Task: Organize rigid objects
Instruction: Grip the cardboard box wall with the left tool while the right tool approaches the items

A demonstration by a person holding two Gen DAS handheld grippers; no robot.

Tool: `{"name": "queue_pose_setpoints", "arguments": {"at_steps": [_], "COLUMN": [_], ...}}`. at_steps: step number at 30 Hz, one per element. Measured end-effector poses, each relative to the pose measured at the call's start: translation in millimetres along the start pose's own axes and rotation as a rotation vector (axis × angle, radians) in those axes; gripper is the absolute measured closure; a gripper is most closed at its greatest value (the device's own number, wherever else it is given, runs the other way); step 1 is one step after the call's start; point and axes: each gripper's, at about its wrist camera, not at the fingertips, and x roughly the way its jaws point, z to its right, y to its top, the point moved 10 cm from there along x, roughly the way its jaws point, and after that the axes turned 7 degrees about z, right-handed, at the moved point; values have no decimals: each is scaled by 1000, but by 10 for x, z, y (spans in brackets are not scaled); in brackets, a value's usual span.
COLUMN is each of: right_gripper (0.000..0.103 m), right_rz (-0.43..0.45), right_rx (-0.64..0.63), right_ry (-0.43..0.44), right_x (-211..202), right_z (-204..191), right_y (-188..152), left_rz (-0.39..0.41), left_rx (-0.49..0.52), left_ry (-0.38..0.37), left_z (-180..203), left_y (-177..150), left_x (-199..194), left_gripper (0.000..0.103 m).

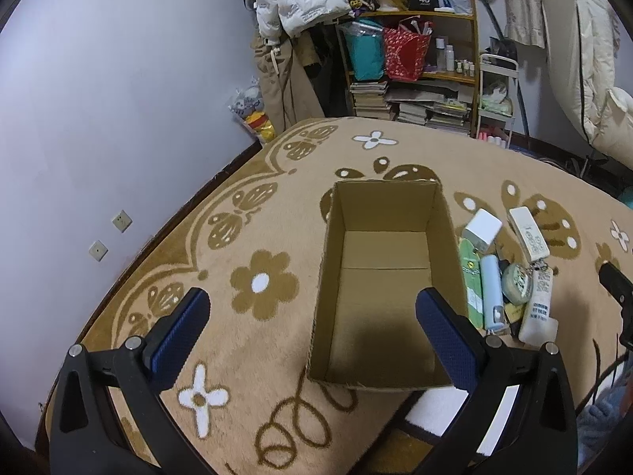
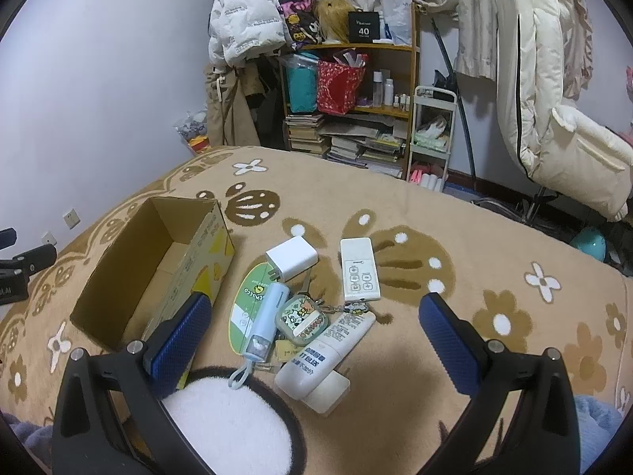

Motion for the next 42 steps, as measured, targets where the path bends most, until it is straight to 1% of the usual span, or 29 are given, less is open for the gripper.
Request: {"name": "queue_pose_setpoints", "arguments": {"at_steps": [5,8,11,13,18,24,27,29,31,36,38,40,42], "right_gripper": [0,0,0,0,0,0,0,0,0,0,0,0,0], "right_rz": [-46,-78,-108,-132,-176,-221,-253,-278,-298,-334,-343,-352,-361], "right_rx": [1,3,6,7,18,24,29,31,25,-8,-5,-2,-6], "right_ry": [-9,-18,-34,-36,-36,-46,-62,-67,-71,-94,-102,-101,-103], "right_x": [242,408,542,618,755,900,947,981,1020,1084,1091,1097,1106], "right_z": [25,64,101,106,132,148,194,207,207,217,236,243,247], "right_y": [-48,-109,-167,-214,-303,-436,-551,-628,-688,-809,-850,-877,-909], "left_rz": [-50,-85,-131,-163,-205,-259,-295,-303,-316,-324,-324,-338,-351], "left_rx": [-61,-62,-67,-77,-97,-80,-73,-77,-81,-140,-138,-131,-134], "left_ry": [-7,7,-11,-2,2,2,-10,-9,-10,-22,-23,-39,-57], "left_z": [-82,-86,-70,-97,-154,-87,-66,-73,-80,-131,-128,-92,-52], "left_y": [37,7,-54,-112,-196,-335,-422,-455,-487,-540,-545,-565,-597], "left_x": [264,427,596,707,883,1076,1116,1134,1158,1195,1194,1194,1195], "left_gripper": [0,0,0,0,0,1,12,12,19,20,24,42,51]}}
